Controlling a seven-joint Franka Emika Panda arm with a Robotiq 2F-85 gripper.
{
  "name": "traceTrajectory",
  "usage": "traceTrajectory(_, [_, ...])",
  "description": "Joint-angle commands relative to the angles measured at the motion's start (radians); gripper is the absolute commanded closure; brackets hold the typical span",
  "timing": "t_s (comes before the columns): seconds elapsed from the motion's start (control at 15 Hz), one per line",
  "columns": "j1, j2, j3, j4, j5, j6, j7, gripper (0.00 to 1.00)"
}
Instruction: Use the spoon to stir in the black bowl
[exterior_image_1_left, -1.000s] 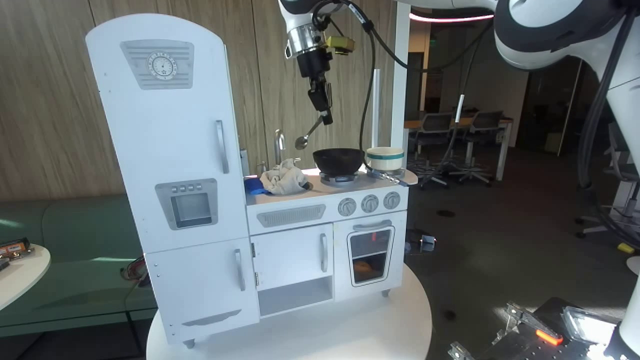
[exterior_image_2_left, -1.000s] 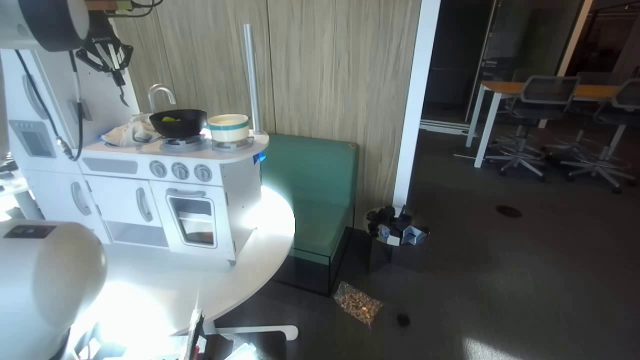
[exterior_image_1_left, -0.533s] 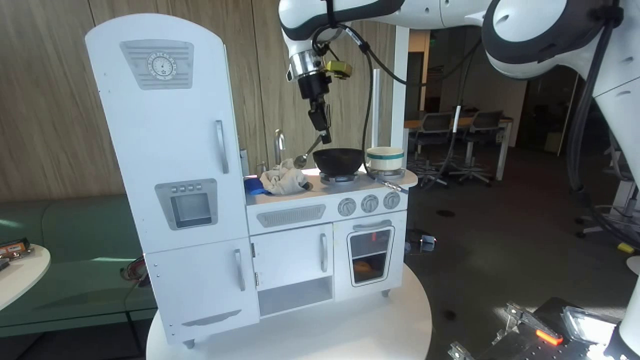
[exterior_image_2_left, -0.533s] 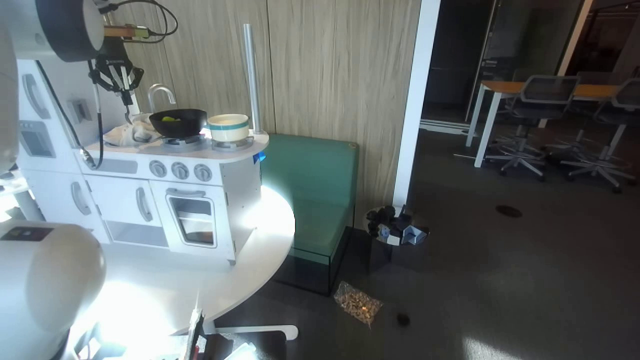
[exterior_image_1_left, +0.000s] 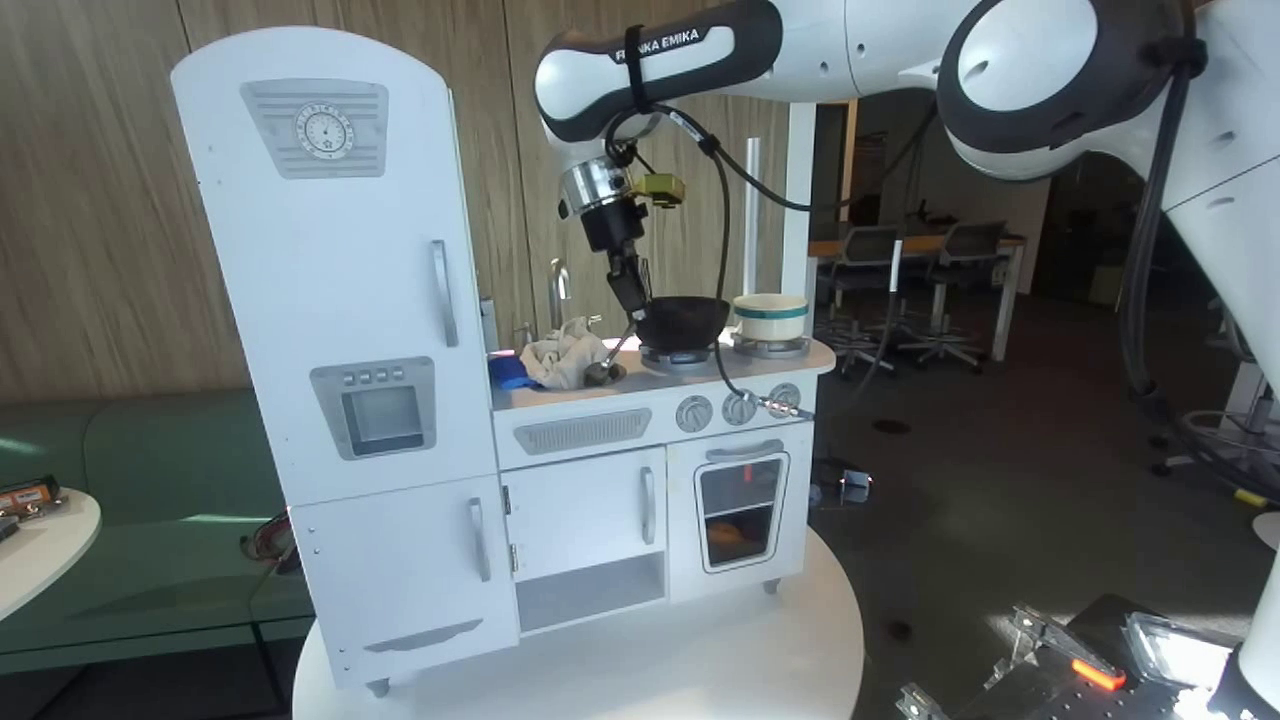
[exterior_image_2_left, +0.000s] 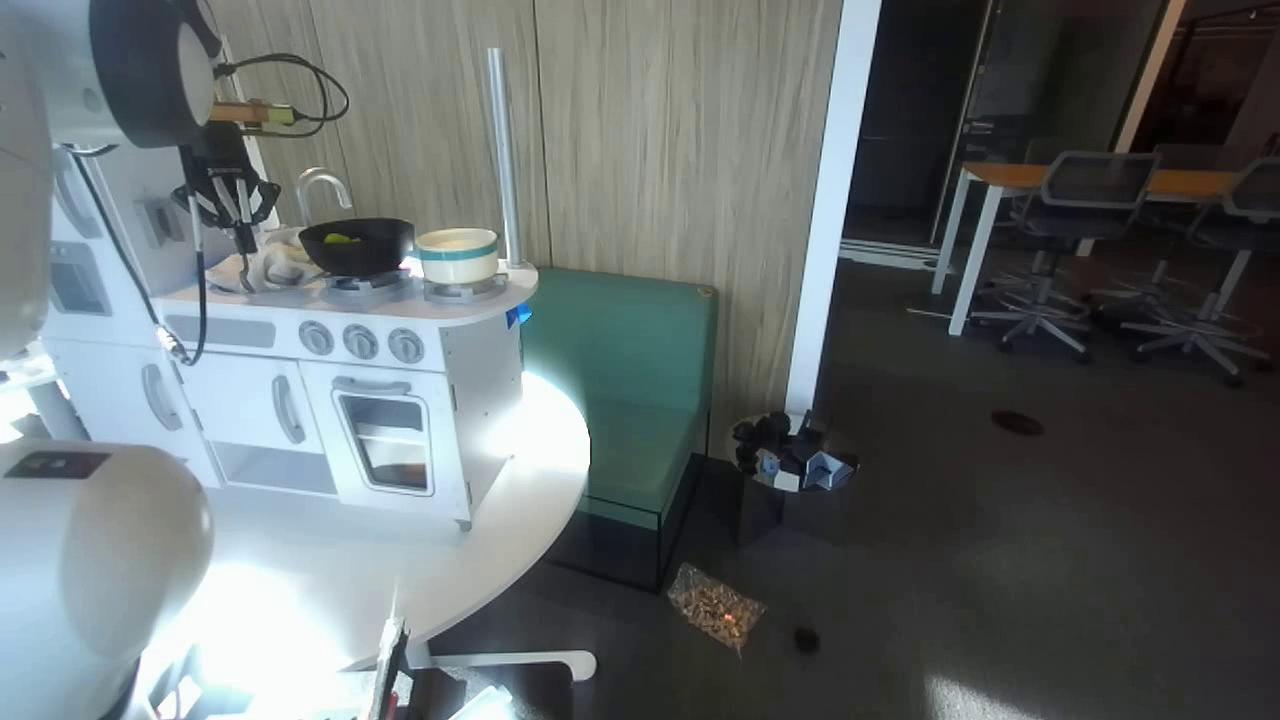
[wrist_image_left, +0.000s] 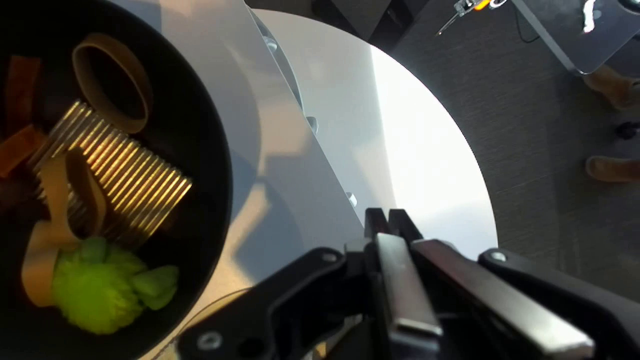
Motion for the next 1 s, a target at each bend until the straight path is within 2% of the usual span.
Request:
traceTrajectory(0.0, [0.006,0.017,0.002,0.011,-0.002,0.002,-0.01,0.98])
traceTrajectory(0.73, [0.011,0.035,-0.011,-0.011,-0.042,0.155,0.016,0.98])
traceTrajectory(0.8, [0.012,0.037,-0.012,-0.011,-0.042,0.16,0.017,0.95])
traceTrajectory(0.87, [0.012,0.037,-0.012,-0.012,-0.04,0.164,0.019,0.68])
traceTrajectory(0.93, [0.011,0.037,-0.013,-0.014,-0.039,0.171,0.022,0.68])
